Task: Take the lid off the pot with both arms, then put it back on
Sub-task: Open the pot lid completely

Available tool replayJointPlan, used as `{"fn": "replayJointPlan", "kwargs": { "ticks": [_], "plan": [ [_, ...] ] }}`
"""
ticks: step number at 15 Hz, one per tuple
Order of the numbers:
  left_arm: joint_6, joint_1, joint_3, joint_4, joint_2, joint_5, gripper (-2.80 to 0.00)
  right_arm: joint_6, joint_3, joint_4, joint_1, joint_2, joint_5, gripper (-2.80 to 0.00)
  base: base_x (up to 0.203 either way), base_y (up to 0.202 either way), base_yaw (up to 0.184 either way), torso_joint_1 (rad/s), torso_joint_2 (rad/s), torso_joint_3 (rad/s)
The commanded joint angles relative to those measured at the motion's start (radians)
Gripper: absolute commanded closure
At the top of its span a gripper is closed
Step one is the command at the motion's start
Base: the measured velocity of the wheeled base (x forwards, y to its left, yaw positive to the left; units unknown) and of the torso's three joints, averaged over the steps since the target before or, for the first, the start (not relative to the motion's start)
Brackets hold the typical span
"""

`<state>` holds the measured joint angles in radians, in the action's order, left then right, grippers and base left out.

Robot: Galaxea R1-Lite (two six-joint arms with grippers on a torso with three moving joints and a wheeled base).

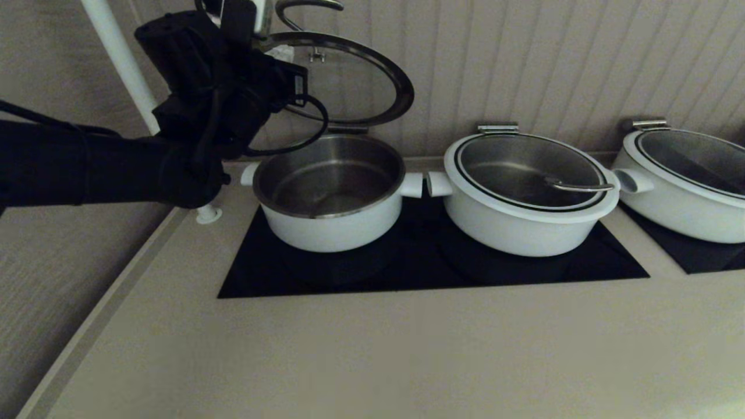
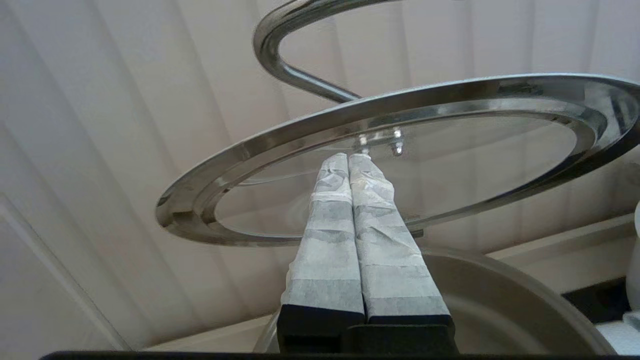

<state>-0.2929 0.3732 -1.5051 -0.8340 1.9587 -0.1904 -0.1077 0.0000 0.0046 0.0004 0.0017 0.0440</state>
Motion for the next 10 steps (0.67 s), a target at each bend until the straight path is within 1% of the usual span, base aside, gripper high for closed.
{"fn": "replayJointPlan", "kwargs": {
  "ticks": [1,5,7,10],
  "plan": [
    [-0.002,-0.002,0.001,0.042,-0.036,-0.003,0.00,0.000,0.000,0.000,0.001,0.001,0.000,0.00,0.000,0.000,0.000,0.000,0.00,0.000],
    [-0.007,-0.003,-0.011,0.130,-0.087,-0.001,0.00,0.000,0.000,0.000,0.000,0.001,0.000,0.00,0.000,0.000,0.000,0.000,0.00,0.000],
    [-0.009,-0.016,-0.020,0.161,-0.106,-0.001,0.00,0.000,0.000,0.000,0.001,0.001,0.000,0.00,0.000,0.000,0.000,0.000,0.00,0.000],
    [-0.011,-0.020,-0.089,0.206,-0.107,-0.001,0.00,0.000,0.000,0.000,0.000,0.001,0.000,0.00,0.000,0.000,0.000,0.000,0.00,0.000]
  ]
}}
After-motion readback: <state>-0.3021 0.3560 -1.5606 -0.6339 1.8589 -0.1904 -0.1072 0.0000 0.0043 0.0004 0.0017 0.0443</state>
